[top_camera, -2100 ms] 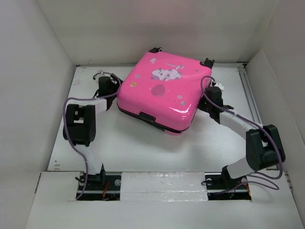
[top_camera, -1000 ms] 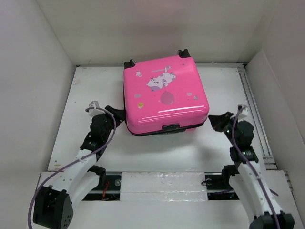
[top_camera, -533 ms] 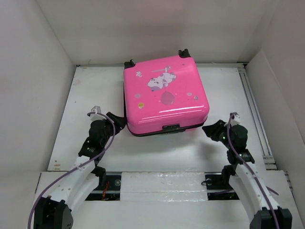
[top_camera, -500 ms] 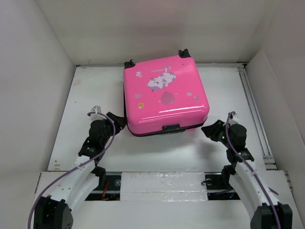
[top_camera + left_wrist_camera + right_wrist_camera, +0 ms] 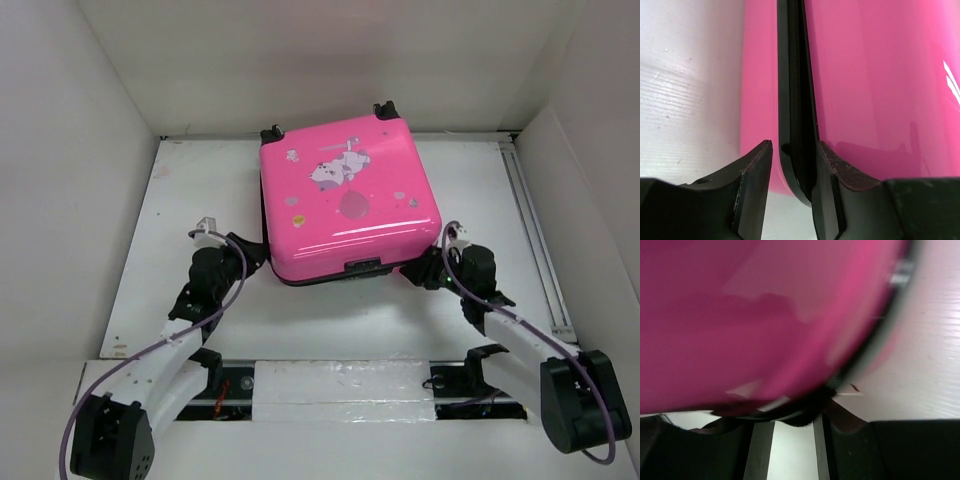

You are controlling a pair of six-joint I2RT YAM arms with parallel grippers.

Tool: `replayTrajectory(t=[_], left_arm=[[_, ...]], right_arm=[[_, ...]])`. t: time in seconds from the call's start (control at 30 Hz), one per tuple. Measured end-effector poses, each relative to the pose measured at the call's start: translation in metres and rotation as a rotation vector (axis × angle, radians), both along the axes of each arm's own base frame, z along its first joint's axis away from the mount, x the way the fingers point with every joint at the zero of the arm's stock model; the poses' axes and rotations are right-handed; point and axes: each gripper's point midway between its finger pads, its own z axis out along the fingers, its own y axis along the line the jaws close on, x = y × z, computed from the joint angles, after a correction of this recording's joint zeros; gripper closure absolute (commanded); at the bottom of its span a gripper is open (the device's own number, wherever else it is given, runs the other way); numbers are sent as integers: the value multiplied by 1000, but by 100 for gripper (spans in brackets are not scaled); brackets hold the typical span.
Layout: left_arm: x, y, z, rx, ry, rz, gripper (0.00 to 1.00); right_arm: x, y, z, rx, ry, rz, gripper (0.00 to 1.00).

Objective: Pack the luggage

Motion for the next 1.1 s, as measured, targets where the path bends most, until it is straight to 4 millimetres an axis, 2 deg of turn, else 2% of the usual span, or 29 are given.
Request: replayTrajectory(t=[0.1,0.2,0.3,0.4,0.47,0.57,0.63,0.7,0.77,0.8,0.9,1.0,1.03,1.1], left_arm=[[4,-1,2,-12,-8,7,65],[8,3,0,-13,-5,36,55],[12,13,-2,2,-1,95,38],[16,27,-6,22,10,169,37],[17,35,-6,35,10,213,35],[15,44,-3,48,6,252,35],[12,42,0,49,2,248,39],[9,42,3,49,-2,248,43],[8,41,7,37,-14,245,47],[8,39,9,26,-18,243,47],[10,36,10,-5,-16,241,49],[15,35,11,-22,-5,252,49],[16,34,13,-27,-4,254,49],[18,34,16,-31,-8,256,49]], right_arm=[[-1,12,1,-9,-15,39,61],[6,17,1,-13,-10,19,61],[17,26,2,-18,-1,2,61],[31,38,7,-23,4,-14,62],[33,49,10,-20,4,-11,64],[24,68,23,-1,-41,48,64],[8,87,45,26,-116,131,64],[-4,91,66,58,-195,162,64],[-9,81,80,83,-271,138,69],[-9,73,82,90,-303,115,75],[-1,50,68,82,-323,37,79],[20,26,49,53,-285,-44,69],[26,18,44,48,-273,-63,60],[33,6,41,41,-271,-81,53]])
